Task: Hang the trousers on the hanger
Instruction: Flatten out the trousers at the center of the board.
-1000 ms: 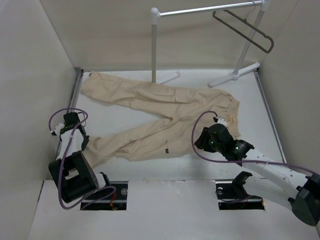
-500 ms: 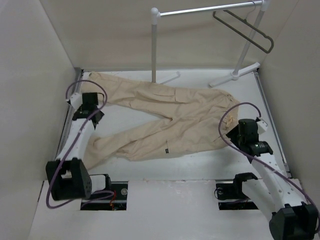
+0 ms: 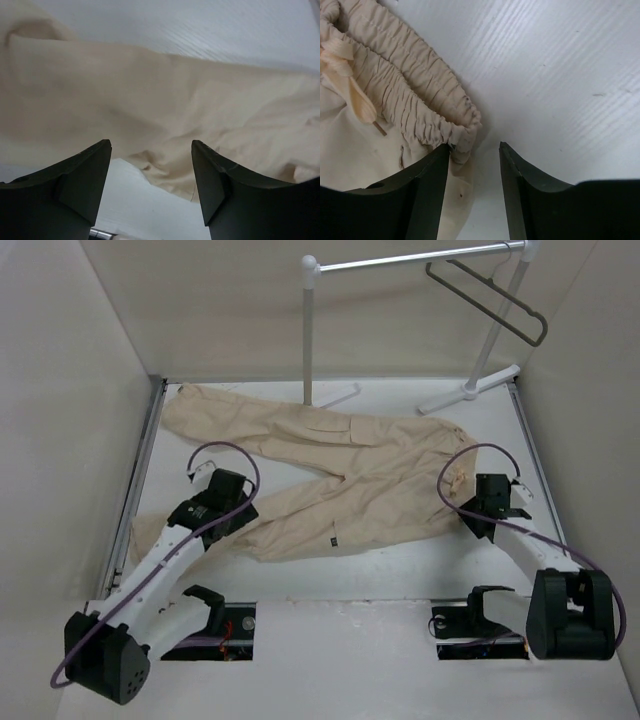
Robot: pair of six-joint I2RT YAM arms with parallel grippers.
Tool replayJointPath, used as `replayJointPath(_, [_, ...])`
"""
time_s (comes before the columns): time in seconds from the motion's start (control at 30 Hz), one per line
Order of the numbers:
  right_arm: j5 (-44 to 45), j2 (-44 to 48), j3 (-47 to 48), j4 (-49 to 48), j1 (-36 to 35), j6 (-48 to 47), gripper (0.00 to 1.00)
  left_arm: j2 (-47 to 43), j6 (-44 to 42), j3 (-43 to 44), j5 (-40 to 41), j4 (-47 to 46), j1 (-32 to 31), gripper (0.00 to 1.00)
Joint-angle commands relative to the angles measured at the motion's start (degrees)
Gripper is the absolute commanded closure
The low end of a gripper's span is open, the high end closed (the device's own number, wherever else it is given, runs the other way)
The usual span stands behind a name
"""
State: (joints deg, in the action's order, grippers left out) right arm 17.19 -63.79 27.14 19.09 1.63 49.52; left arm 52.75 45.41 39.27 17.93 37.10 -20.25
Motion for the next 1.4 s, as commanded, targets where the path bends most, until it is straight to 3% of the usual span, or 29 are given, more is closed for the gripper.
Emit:
replayJointPath(0.0, [-2.3, -4.1, 0.9, -9.9, 1.1, 0.6, 0.53, 4.2, -3.3, 4.1, -0.9, -0.3, -7.0, 0.36])
replayJointPath(0.07, [-3.0, -7.5, 2.4, -10.0, 2.6, 0.8, 0.79, 7.9, -6.4, 7.0, -1.0, -1.2, -11.7, 0.36])
replayJointPath(0.13, [-2.4, -7.9, 2.9, -8.2, 4.6, 1.5, 0.92, 11.8, -9.8, 9.6, -0.5, -1.7, -14.9, 0.38])
replayJointPath(0.4, [3.5, 5.6, 0.9, 1.5, 12.8, 2.6, 0.97, 20.6, -16.8, 13.9, 6.8, 3.1, -22.9, 0.51])
replayJointPath(0.47, [3.2, 8.0, 1.0, 3.2, 15.1, 3.0, 0.97, 18.6, -13.9, 13.6, 12.3, 5.9, -24.7, 0.56])
replayJointPath(0.53, [2.5, 9.5, 1.1, 3.8, 16.2, 3.2, 0.97, 13.8, -6.5, 11.6, 14.8, 7.8, -24.7, 0.48])
replayJointPath(0.63, [0.7, 10.0, 1.8, 4.2, 15.7, 4.2, 0.97, 5.4, 3.0, 9.1, 12.5, 11.5, -16.8, 0.47])
replayJointPath(0.77, [-1.2, 11.4, 1.2, 4.2, 11.3, 4.6, 0.97, -8.5, 17.8, 4.3, -2.1, 20.6, 2.2, 0.45])
replayJointPath(0.97, [-4.3, 13.4, -1.0, 4.0, 4.0, 5.5, 0.96, -15.9, 20.4, -1.5, -12.1, 27.8, 31.1, 0.45])
replayJointPath(1.03, [-4.5, 13.8, -1.8, 3.8, 1.8, 5.5, 0.96, -15.7, 20.7, -2.4, -10.4, 26.4, 35.6, 0.46])
replayJointPath(1.37, [-6.5, 13.0, -1.3, 2.8, -2.3, 5.4, 0.96, -9.2, 23.3, -6.6, -2.8, 22.7, 46.1, 0.6])
